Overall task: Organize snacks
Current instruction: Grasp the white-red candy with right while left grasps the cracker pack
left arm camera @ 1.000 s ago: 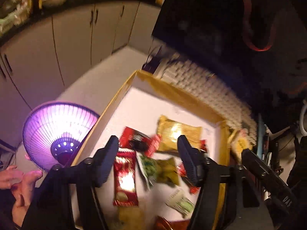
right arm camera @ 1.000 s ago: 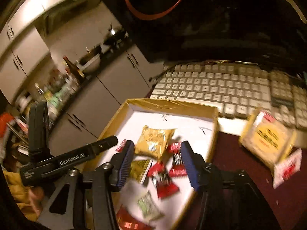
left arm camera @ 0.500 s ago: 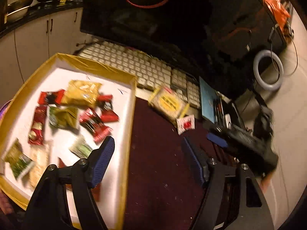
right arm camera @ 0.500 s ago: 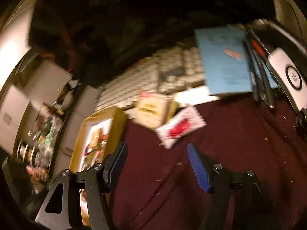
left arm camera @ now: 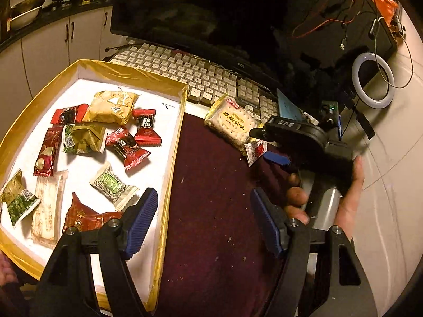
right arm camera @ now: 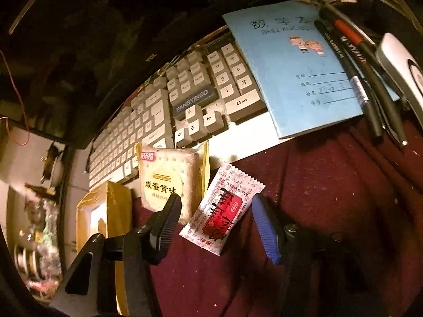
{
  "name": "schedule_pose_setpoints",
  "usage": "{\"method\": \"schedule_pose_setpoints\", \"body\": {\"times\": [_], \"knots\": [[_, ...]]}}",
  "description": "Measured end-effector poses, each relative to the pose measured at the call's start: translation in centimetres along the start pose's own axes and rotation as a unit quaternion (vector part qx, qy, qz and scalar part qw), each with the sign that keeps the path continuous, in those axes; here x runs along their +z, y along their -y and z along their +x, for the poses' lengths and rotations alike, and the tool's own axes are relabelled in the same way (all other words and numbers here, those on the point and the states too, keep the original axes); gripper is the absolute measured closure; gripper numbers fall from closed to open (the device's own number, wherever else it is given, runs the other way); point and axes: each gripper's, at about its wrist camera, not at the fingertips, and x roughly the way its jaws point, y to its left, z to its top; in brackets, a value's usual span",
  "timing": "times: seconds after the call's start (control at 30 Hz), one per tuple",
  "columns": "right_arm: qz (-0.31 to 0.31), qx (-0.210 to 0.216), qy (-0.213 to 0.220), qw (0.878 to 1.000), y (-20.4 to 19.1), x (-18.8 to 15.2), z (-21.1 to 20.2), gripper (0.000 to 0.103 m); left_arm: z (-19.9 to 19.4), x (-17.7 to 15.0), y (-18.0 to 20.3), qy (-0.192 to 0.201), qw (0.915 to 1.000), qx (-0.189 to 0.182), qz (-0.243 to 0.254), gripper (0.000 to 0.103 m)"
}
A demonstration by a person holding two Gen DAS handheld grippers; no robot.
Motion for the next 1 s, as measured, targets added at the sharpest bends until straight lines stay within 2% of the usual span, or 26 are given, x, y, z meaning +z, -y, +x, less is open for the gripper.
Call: {"method": "schedule_pose_setpoints", "body": {"times": [0.03, 0.13, 0.2, 0.27, 0.33, 0.43, 0.57, 0.73, 0.9, 1.0], "knots": [[-0.016, -0.014, 0.008, 1.000, -0.5, -0.3, 0.1, 0.046, 0.0, 0.0, 0.0, 0.000, 1.0000, -0.001, 0.001, 0.031], [-0.058, -0.048, 0.025, 0.997, -1.2, -1.2, 0.2, 0.063, -0.1, -0.1, 0.2, 0.000, 1.0000, -0.003, 0.003, 0.031], [-0.063, -0.034, 0.023, 0.997, -0.6, -1.5, -0.3, 0.071, 0.0, -0.2, 0.4, -0.003, 1.0000, -0.003, 0.005, 0.031], [-0.053, -0.002, 0.018, 0.998, 0.6, -1.8, -0.9, 0.078, 0.2, -0.2, 0.5, -0.006, 1.0000, -0.002, 0.006, 0.031], [-0.049, 0.021, 0.019, 0.998, 1.5, -2.1, -1.9, 0.081, 0.5, -0.3, 0.8, -0.011, 0.9999, -0.001, 0.009, 0.031], [-0.063, 0.039, 0.029, 0.997, 3.2, -2.9, -3.9, 0.083, 1.1, -0.1, 1.3, -0.022, 0.9996, -0.011, 0.010, 0.031], [-0.085, 0.039, 0.042, 0.995, 5.1, -3.8, -5.8, 0.083, 2.6, 0.6, 2.4, -0.036, 0.9990, -0.023, 0.015, 0.031], [-0.120, 0.029, 0.080, 0.989, 6.6, -4.5, -7.6, 0.083, 6.3, 3.4, 4.5, -0.062, 0.9966, -0.004, 0.054, 0.031], [-0.119, 0.050, 0.086, 0.988, 7.7, -4.8, -7.9, 0.083, 9.9, 7.2, 5.8, -0.075, 0.9939, 0.026, 0.077, 0.031], [-0.121, 0.055, 0.084, 0.988, 7.7, -4.5, -7.4, 0.083, 12.9, 8.9, 6.8, -0.093, 0.9884, 0.053, 0.107, 0.031]]}}
